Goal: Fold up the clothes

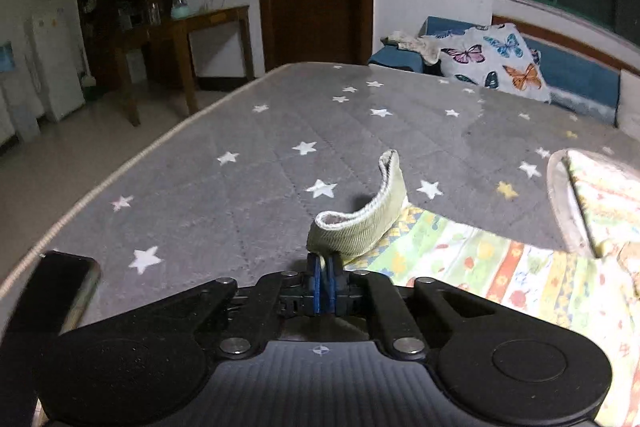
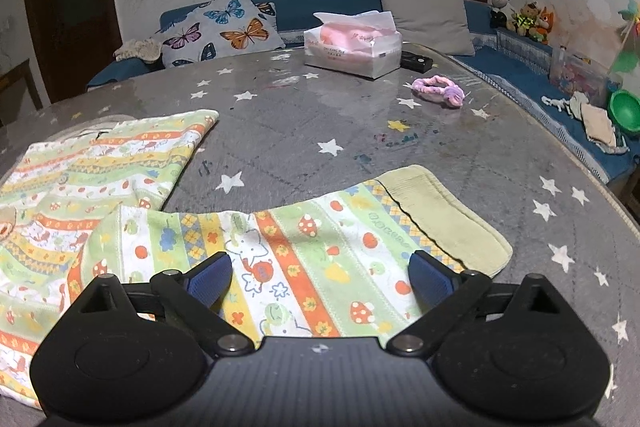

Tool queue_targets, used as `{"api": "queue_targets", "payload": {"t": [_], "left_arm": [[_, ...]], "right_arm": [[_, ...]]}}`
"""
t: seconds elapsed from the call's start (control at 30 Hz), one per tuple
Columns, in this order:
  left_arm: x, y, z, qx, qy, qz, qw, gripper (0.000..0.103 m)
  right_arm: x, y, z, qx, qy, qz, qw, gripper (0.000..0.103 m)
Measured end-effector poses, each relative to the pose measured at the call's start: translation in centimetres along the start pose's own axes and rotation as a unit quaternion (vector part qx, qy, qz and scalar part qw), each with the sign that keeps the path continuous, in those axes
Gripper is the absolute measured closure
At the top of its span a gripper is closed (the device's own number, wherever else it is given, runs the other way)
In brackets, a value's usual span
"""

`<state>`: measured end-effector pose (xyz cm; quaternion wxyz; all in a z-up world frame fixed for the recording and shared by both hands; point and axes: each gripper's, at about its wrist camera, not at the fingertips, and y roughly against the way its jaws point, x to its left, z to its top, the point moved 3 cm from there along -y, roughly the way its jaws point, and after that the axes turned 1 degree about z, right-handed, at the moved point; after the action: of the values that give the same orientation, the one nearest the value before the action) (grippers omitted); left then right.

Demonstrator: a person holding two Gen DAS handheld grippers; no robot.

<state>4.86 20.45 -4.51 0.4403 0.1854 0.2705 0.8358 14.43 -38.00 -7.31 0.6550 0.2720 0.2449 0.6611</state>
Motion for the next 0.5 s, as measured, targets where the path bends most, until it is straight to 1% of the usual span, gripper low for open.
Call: {"api": "queue_targets", "payload": {"t": [0.07, 0.1, 0.13, 0.17, 0.23, 0.27, 0.37, 0.43, 0.5], "left_arm": [[0.4, -0.1, 0.3, 0.002, 0.004, 0.023, 0.9997, 0.079], [0.7, -0.4, 0.5, 0.004, 0.007, 0.033, 0.9994, 0.078], [1.1, -0.6, 0.7, 0.006, 0.012, 0.04, 0.9991, 0.073], [1.5, -0.7, 0.8, 0.009, 0.019, 0.044, 0.9988, 0.065], [1.6, -0.3, 1.0, 0.006, 0.019, 0.047, 0.9987, 0.062], [1.5, -0.1, 1.1, 0.004, 0.017, 0.048, 0.9987, 0.058], [0.5, 0.8, 1.2, -0.006, 0.006, 0.024, 0.9997, 0.048], [-1.0, 1.4, 1.2, -0.012, -0.011, 0.003, 0.9999, 0.044], [-2.6, 1.8, 1.1, -0.015, -0.031, -0.019, 0.9992, 0.036]], "right_arm": [[0.1, 0.0, -0.1, 0.0, 0.003, 0.0, 1.0, 0.006], [0.0, 0.0, -0.1, 0.0, 0.003, 0.0, 1.0, 0.006], [0.0, 0.0, -0.1, -0.001, 0.003, 0.001, 1.0, 0.006], [-0.1, 0.1, -0.1, -0.001, 0.002, 0.001, 1.0, 0.006], [-0.1, 0.1, -0.1, -0.001, 0.002, 0.001, 1.0, 0.005], [-0.1, 0.1, -0.2, -0.002, 0.002, 0.0, 1.0, 0.005], [0.0, 0.3, -0.2, -0.001, -0.002, 0.001, 1.0, 0.005], [0.1, 0.5, -0.2, 0.0, -0.005, 0.004, 1.0, 0.005], [0.3, 0.8, -0.3, 0.0, -0.006, 0.009, 1.0, 0.005]]}}
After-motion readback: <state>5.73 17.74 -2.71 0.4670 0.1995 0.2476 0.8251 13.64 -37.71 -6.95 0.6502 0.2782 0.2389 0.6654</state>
